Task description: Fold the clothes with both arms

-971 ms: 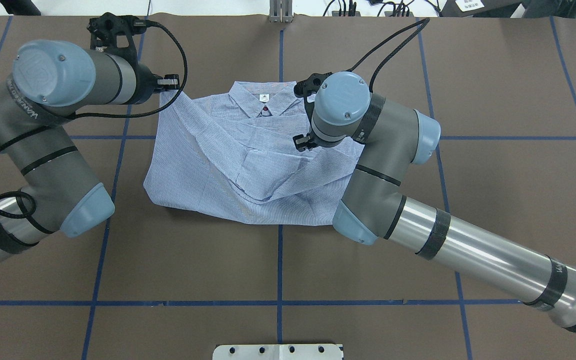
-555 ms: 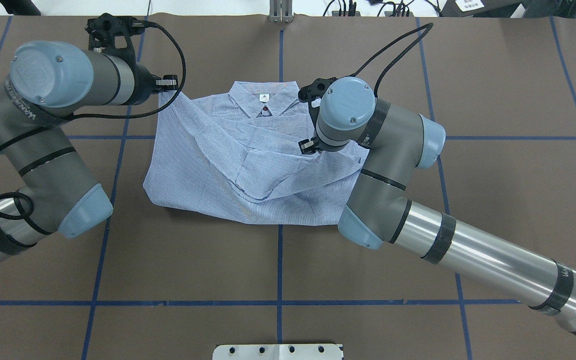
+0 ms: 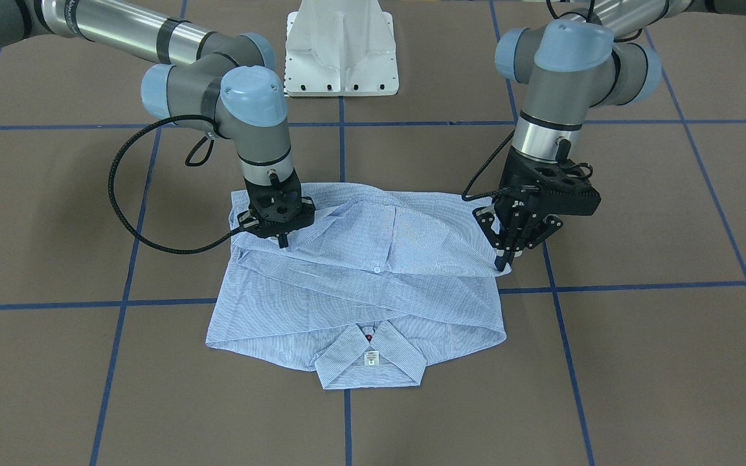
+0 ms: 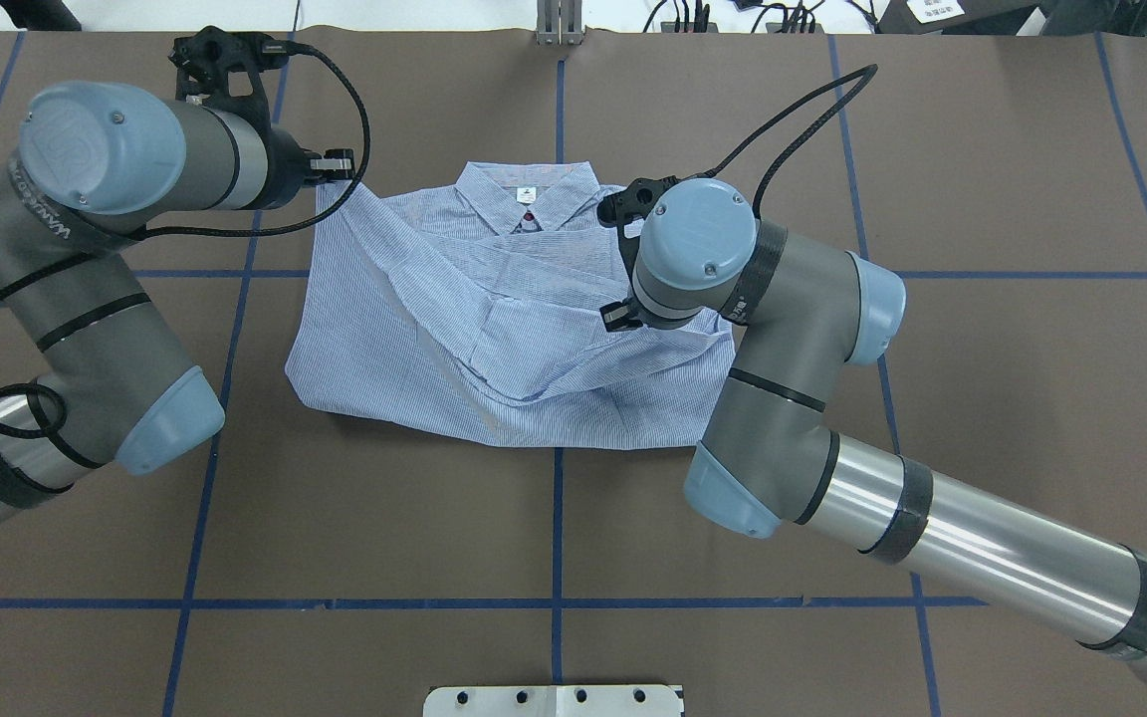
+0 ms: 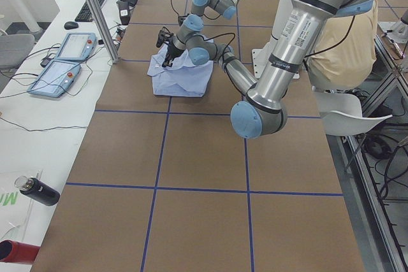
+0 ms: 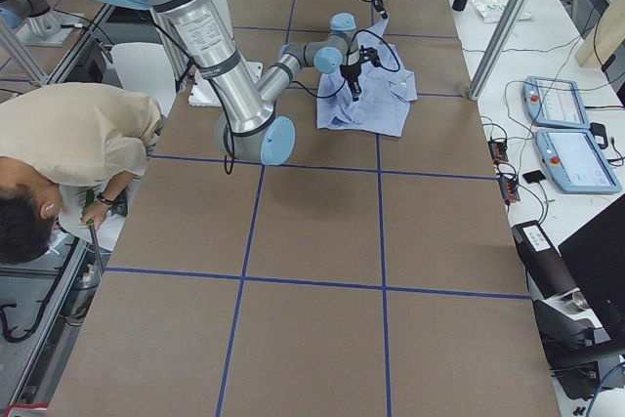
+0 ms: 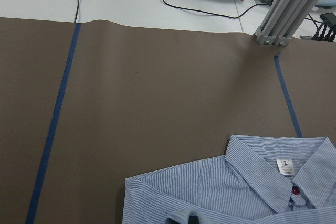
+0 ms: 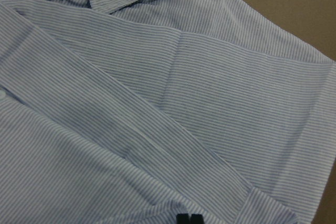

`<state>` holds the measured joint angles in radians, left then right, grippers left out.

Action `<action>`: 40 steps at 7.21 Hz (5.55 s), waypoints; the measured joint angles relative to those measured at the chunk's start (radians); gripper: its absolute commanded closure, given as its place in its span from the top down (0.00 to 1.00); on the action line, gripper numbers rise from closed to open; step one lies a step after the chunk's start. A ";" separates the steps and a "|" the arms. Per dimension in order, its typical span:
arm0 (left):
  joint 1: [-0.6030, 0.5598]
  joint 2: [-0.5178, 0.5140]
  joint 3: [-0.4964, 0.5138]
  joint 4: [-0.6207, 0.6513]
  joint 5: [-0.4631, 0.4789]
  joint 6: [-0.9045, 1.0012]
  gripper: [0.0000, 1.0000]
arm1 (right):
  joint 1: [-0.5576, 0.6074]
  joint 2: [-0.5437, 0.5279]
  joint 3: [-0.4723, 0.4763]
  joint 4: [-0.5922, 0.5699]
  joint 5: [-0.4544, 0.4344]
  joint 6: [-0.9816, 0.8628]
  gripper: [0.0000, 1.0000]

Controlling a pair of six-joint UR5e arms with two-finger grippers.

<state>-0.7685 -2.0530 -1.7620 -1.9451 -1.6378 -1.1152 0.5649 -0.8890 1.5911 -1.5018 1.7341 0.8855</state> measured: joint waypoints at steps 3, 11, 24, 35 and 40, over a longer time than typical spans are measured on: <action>0.000 0.000 -0.014 0.000 -0.013 0.001 0.00 | 0.084 -0.015 0.176 -0.145 0.038 0.027 0.00; -0.007 -0.077 0.303 -0.201 -0.056 0.034 0.00 | 0.272 -0.066 -0.027 0.076 0.136 0.024 0.00; -0.069 0.061 0.248 -0.393 -0.195 0.291 1.00 | 0.277 -0.126 0.032 0.159 0.129 0.037 1.00; 0.245 0.276 0.068 -0.449 -0.045 -0.047 0.35 | 0.265 -0.154 0.084 0.161 0.123 0.067 1.00; 0.236 0.267 0.090 -0.449 -0.046 -0.017 0.00 | 0.261 -0.154 0.085 0.161 0.122 0.067 1.00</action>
<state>-0.5328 -1.7864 -1.6717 -2.3946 -1.6834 -1.1317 0.8261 -1.0431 1.6758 -1.3404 1.8561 0.9526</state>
